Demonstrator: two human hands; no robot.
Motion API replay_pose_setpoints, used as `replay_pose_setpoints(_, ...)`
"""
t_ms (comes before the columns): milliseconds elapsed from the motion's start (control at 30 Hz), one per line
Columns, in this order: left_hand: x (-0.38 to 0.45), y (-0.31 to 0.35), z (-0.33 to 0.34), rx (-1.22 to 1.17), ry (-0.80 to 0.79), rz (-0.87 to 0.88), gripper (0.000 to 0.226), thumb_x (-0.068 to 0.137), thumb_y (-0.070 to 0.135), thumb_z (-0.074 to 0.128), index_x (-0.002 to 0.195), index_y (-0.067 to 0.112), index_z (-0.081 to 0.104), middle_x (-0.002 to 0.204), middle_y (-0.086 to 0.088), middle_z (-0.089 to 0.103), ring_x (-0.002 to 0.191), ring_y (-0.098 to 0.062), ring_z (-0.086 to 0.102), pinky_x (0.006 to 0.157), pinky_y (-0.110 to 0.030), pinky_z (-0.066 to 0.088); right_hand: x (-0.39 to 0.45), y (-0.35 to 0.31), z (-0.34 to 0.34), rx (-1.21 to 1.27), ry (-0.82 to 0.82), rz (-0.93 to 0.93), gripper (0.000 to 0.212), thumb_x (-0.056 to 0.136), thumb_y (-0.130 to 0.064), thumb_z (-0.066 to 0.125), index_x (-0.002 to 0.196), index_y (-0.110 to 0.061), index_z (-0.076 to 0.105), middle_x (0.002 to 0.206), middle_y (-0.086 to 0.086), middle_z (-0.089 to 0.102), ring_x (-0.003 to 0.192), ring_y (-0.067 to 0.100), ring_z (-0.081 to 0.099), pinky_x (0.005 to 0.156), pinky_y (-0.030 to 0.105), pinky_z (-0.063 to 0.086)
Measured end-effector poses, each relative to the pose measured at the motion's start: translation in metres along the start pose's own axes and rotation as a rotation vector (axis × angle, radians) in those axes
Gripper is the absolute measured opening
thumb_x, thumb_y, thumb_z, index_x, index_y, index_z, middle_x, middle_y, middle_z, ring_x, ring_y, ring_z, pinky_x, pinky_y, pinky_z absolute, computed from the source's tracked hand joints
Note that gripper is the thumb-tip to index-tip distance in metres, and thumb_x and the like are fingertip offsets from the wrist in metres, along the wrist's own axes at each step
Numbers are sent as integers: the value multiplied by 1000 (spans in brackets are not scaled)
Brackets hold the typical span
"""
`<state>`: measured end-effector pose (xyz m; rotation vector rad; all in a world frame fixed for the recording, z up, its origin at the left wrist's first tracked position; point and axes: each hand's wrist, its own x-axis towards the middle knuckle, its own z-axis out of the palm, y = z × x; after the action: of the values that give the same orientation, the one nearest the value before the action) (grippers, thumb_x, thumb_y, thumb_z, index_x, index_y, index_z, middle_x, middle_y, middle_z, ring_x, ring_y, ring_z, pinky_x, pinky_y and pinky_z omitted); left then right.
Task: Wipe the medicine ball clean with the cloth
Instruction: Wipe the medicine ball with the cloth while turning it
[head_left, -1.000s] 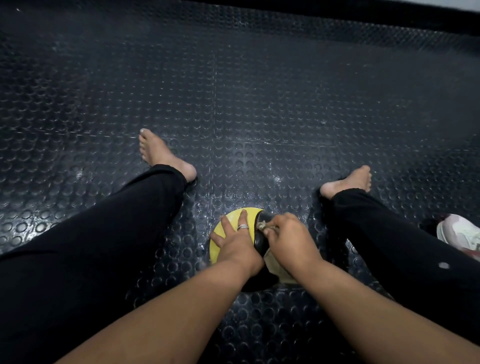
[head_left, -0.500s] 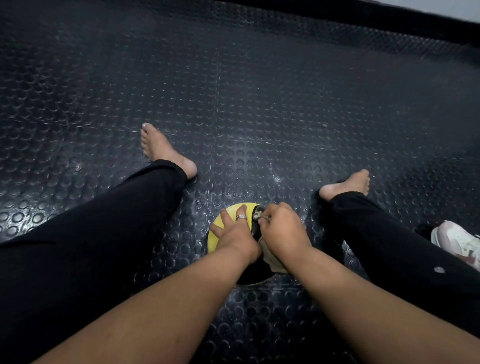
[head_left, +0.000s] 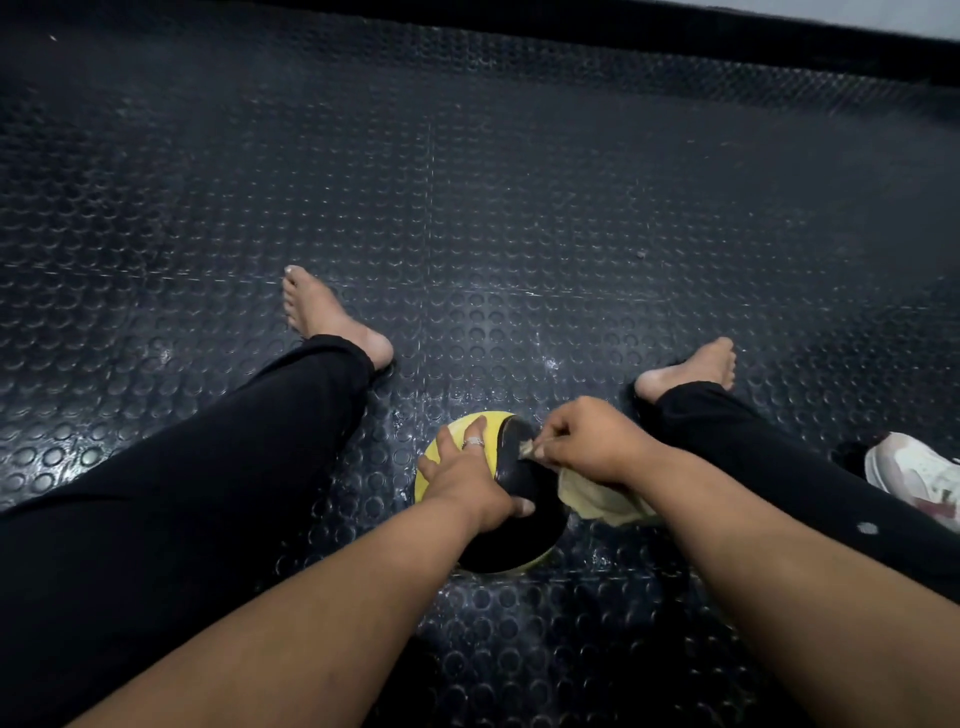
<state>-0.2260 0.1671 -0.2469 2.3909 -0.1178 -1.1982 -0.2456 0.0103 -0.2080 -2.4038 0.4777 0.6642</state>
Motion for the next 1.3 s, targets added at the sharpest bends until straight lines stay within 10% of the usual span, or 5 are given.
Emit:
replay_pose_setpoints(133,7,-6,-12,-23,-1,-22,122,65,47,87,155,35,4,159,-3,2,146,-36,18,116,-49,28,-30,35,10,488,307,220,18,82,-19,71,66,-15,64,69,2,65,64,14,56,65,28,45)
replay_pose_setpoints(333,0,-12,-20,59,65,-55,128,57,62,84,154,20,13,160,-11,2,147,-33,16,117,-47,27,-42,38,48,775,285,340,13,80,-15,71,70,-15,63,66,4,63,62,18,56,65,32,46)
replay_pose_setpoints(600,-12,0,-2,175,149,200,121,60,53,87,153,20,16,157,-2,19,145,-25,17,117,-47,25,-38,30,59,417,257,142,13,81,-20,69,84,-29,61,92,-5,67,88,14,61,79,26,47)
replay_pose_setpoints(1133,-16,-1,-31,372,146,92,90,57,66,82,126,18,51,128,-4,49,126,-26,43,103,-43,43,-35,30,55,220,304,114,16,86,-19,63,101,-23,65,109,3,56,104,23,55,87,28,42)
replay_pose_setpoints(1300,-21,-11,-10,212,46,256,106,63,47,88,149,19,31,150,-3,33,140,-21,30,117,-34,27,-42,31,51,159,301,120,18,87,-19,62,105,-20,66,111,5,55,105,25,55,87,27,41)
